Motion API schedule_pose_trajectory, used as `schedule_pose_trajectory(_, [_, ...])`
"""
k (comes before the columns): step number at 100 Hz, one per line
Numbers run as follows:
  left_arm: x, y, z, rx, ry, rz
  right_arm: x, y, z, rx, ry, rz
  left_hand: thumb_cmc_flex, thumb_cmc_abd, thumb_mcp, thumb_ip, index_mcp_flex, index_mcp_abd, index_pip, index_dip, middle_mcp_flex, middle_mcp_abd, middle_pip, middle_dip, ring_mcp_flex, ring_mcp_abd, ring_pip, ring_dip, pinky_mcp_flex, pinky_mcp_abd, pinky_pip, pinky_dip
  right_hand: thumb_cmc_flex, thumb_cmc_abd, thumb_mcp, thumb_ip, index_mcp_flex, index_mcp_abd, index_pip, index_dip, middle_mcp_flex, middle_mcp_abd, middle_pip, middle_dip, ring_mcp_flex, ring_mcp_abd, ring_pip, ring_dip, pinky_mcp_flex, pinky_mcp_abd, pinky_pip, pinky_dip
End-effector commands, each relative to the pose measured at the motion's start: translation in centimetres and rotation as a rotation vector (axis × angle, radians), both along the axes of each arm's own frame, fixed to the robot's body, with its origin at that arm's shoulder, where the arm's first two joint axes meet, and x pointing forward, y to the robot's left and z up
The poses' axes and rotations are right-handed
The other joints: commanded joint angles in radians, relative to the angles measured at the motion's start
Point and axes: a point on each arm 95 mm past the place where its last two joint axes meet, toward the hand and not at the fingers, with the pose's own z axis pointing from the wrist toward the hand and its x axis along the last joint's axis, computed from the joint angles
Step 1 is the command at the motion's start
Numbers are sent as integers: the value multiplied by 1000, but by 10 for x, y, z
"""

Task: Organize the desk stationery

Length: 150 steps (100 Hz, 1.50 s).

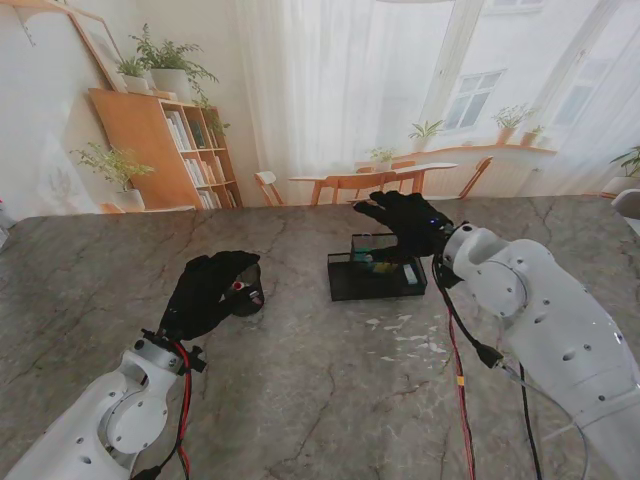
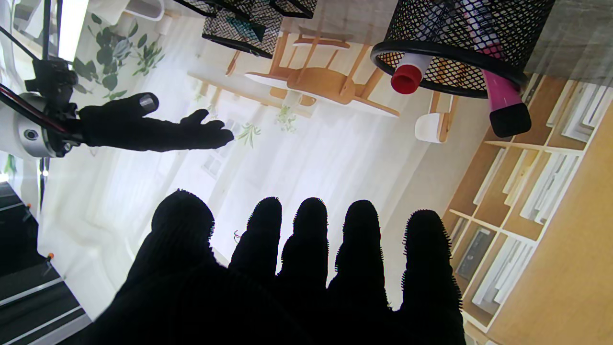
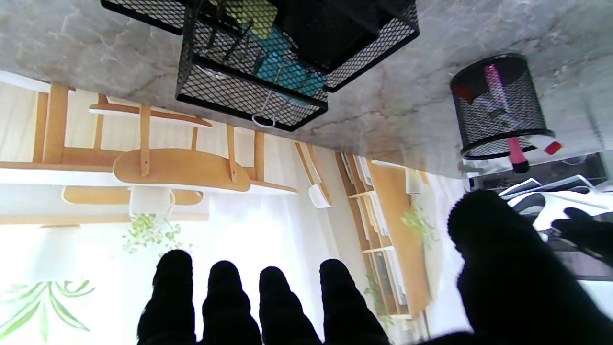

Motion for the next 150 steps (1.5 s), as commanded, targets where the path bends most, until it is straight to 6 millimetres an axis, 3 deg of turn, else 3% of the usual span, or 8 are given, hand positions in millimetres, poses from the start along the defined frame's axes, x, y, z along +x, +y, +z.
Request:
schedule_pose_trajectory(1, [-1, -3, -1, -6, 2, -6, -7, -4, -8, -14, 11, 12, 17, 66, -19, 6, 16, -12, 6, 4, 3, -21, -3, 5, 9, -20, 0, 7, -7, -6, -15, -7, 4, -29, 27, 15, -16, 17, -2, 25, -29, 20, 16, 38, 22, 23, 14, 20, -12, 30, 67, 27])
schedule_pose_trajectory(20, [-2, -3, -1, -1, -1, -7, -14, -8, -17, -40, -4, 60, 17, 66, -19, 6, 16, -11, 6, 4, 1, -19, -3, 5, 8, -20, 0, 7, -8, -7, -15, -7, 3, -61, 45, 14, -12, 40, -25, -39, -34, 45, 18, 94, 26, 41, 86, 40, -14, 67, 188, 8])
schedule_pose_trajectory(25, [-2, -3, -1, 0, -2, -7, -11, -9, -20, -51, 0, 64, 16, 66, -19, 6, 15, -13, 6, 4, 1, -21, -3, 5, 8, -21, 0, 7, -8, -8, -16, -7, 3, -66, 49, 13, 2, 55, -26, -196, -30, 59, 4, 51, 15, 48, 111, 32, -14, 79, 216, -32])
schedule_pose_trajectory(41, [-2, -4, 0, 9, -6, -13, 9, -4, -26, -64, 26, 53, 18, 66, -20, 6, 17, -13, 7, 4, 3, -20, -3, 5, 10, -20, 1, 7, -6, -8, -16, -7, -2, -80, 52, 12, 18, 88, -35, -416, -27, 91, -24, -69, -21, 65, 154, 32, -19, 104, 240, -37])
schedule_pose_trajectory(96, [-1, -6, -2, 23, 3, -18, 67, 17, -48, -148, 152, 43, 17, 65, -19, 6, 17, -13, 7, 4, 4, -20, -2, 5, 12, -20, 1, 7, -5, -7, -15, -7, 33, -111, 58, 11, 15, 46, -12, -403, -33, 77, 26, 44, 19, 51, 234, 30, 24, 108, 333, 23])
schedule_pose_trajectory(115, [-1, -5, -2, 22, 1, -13, 75, 19, -59, -183, 175, 37, 17, 66, -19, 6, 17, -13, 7, 4, 4, -20, -2, 5, 10, -20, 1, 7, -5, -9, -15, -7, 95, -139, 54, 17, 2, 13, 3, -242, -40, 75, 55, 183, 59, 46, 346, 64, 121, 153, 423, 101])
schedule_pose_trajectory(132, [-2, -4, -1, 23, -2, -11, 79, 18, -66, -204, 189, 38, 18, 66, -19, 6, 18, -14, 7, 4, 4, -21, -2, 6, 11, -21, 1, 8, -5, -7, -15, -7, 147, -164, 50, 21, -26, -50, 20, 162, -34, 60, 161, 350, 141, 23, 536, 119, 315, 148, 533, 211])
schedule_pose_trajectory(150, [-2, -4, -1, 24, -1, -10, 82, 15, -70, -213, 195, 38, 18, 66, -19, 6, 17, -12, 7, 4, 4, -20, -2, 6, 11, -21, 1, 8, -5, -7, -15, -7, 230, -193, 38, 28, -88, -143, 239, 554, 47, 16, 409, 409, 299, -68, 777, 209, 573, -11, 633, 282])
